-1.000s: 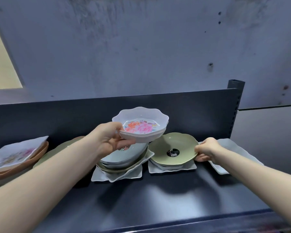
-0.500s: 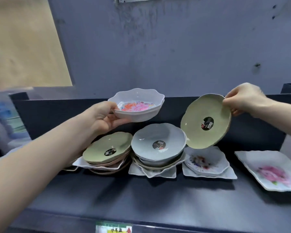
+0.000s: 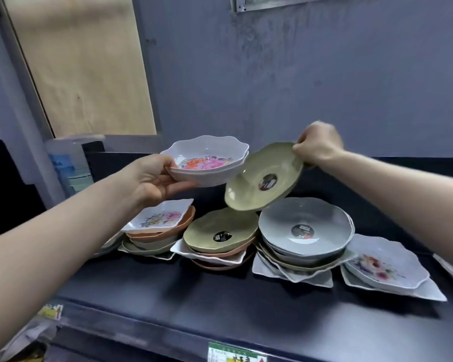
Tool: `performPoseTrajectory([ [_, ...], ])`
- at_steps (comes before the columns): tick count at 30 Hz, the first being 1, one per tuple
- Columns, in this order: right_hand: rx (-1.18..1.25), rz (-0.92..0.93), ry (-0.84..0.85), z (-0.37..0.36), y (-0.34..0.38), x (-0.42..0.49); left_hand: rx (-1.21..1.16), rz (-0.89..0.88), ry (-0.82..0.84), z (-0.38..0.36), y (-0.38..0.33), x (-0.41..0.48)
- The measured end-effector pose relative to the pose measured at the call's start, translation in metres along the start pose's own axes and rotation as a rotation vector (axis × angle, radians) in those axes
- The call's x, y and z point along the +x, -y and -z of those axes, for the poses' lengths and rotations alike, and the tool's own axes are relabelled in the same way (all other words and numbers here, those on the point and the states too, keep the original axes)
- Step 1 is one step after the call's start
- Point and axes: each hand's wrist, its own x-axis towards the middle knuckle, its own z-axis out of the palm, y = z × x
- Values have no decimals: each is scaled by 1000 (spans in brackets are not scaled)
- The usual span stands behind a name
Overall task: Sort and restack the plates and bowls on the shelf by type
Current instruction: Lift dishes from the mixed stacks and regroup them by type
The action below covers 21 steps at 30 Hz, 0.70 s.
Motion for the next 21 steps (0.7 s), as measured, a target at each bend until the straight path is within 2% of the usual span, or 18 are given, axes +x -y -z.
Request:
performPoseTrajectory([
  [4, 237, -185, 254, -63, 11, -30, 8, 46, 7, 15, 5, 5],
  [7, 333, -271, 438, -85, 6, -45, -3, 89, 12, 19, 13, 14],
  [9, 367, -300, 401, -76, -8, -42, -1, 116, 31, 16, 19, 22],
  [12, 382, -364, 232, -35, -55, -34, 10, 150, 76, 1, 28, 33],
  [15, 246, -461, 122, 2, -130, -50, 29, 176, 162, -25, 36, 41],
  [18, 59, -552, 142, 18, -199, -87, 29, 228, 253, -56, 46, 45],
  [21, -162, -586, 227, 17, -240, -118, 26, 254, 326, -88, 55, 45],
])
